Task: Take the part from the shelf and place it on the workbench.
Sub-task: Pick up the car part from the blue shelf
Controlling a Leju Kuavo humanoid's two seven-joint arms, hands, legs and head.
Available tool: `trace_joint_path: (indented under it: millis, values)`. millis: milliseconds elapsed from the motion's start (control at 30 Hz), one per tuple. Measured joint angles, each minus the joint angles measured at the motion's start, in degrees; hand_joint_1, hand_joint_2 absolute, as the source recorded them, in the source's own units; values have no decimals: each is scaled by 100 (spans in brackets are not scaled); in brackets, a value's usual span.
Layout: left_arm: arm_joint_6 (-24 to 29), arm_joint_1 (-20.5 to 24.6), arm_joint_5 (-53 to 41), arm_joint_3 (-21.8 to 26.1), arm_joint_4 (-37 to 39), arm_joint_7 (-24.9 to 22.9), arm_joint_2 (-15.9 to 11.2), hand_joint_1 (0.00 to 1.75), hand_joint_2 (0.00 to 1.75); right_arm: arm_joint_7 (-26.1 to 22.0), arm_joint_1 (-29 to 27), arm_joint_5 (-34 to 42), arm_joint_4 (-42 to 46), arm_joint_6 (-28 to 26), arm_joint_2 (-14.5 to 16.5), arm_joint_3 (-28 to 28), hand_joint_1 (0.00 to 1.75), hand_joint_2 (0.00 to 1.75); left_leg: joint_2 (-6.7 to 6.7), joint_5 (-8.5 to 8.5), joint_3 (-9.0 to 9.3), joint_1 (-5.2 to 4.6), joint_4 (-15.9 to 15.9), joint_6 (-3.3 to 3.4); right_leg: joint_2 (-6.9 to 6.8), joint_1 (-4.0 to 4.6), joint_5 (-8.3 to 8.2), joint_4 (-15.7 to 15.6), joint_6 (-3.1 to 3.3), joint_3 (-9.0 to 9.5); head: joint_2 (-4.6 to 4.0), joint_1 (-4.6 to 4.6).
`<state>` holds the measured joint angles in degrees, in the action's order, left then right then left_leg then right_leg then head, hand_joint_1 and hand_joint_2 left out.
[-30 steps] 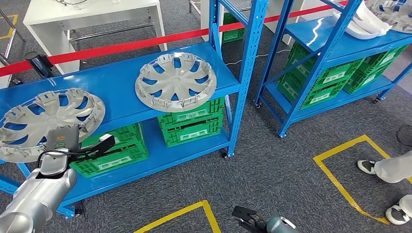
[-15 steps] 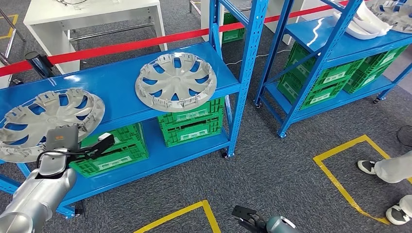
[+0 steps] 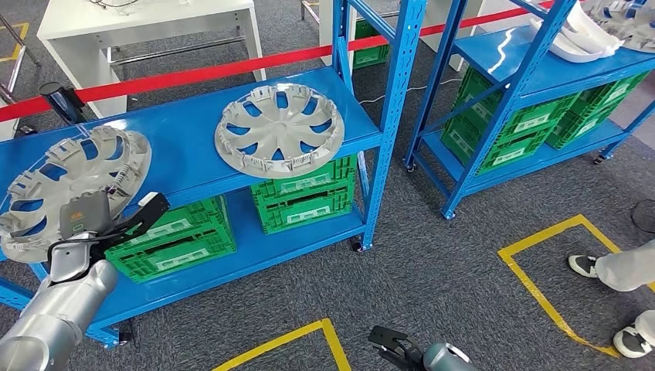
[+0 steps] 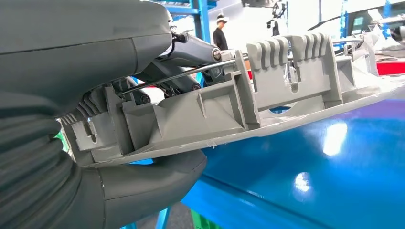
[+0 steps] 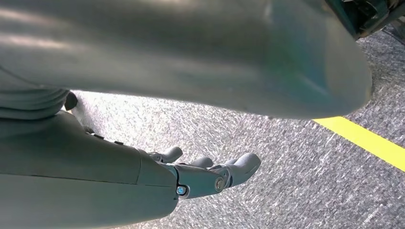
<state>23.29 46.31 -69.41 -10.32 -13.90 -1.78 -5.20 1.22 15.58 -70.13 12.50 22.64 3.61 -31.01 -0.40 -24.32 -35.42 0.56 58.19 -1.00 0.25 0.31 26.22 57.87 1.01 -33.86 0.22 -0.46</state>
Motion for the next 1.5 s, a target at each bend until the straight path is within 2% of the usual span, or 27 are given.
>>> trace_joint_path:
  millis: [167, 333, 467, 800, 1000, 1167, 1500]
  values:
    - [438, 11, 604, 416, -54, 400, 52, 175, 175, 2, -2, 9, 0, 0, 0, 0, 0, 0, 1, 0, 1, 0, 0, 0, 0, 0, 0, 0, 0, -1, 0, 0]
    - [938, 120, 1480, 1087, -130, 1521, 133, 175, 175, -2, -6, 14, 0, -1, -2, 0, 0, 0, -8, 1, 2, 1, -1, 0, -4, 0, 0, 0, 0, 1, 0, 0]
    - [957, 239, 1905, 1562, -219, 2285, 244, 175, 175, -8, -2, 19, 0, -1, -2, 0, 0, 0, -17, 2, 2, 1, -1, -1, -12, 1, 2, 0, 2, 4, 0, 0]
    - [805, 470, 2522, 2027, -396, 3390, 465, 175, 175, -106, -30, 54, 0, -1, -2, 0, 0, 0, -6, -1, 0, -5, 0, 0, -1, -1, 0, 0, -1, 0, 0, 0]
    - [776, 477, 2955, 2115, -538, 3885, 544, 175, 175, -156, -71, 90, 0, -1, -2, 0, 0, 0, -6, -1, -1, -2, -1, 0, -1, -1, 2, 0, 2, -2, 0, 0]
    - [721, 471, 3314, 2117, -661, 4102, 596, 175, 175, -183, -96, 123, 0, -1, -4, 0, 0, 0, -6, -1, -2, -1, -1, 0, -1, -1, 2, 0, 2, -3, 0, 0]
    - [626, 372, 4528, 2045, -1055, 4142, 603, 175, 175, -298, -199, 246, 0, 0, -73, 0, 0, 0, -3, -3, -7, -1, -1, -3, -1, -1, 2, 0, 2, -9, 0, 0]
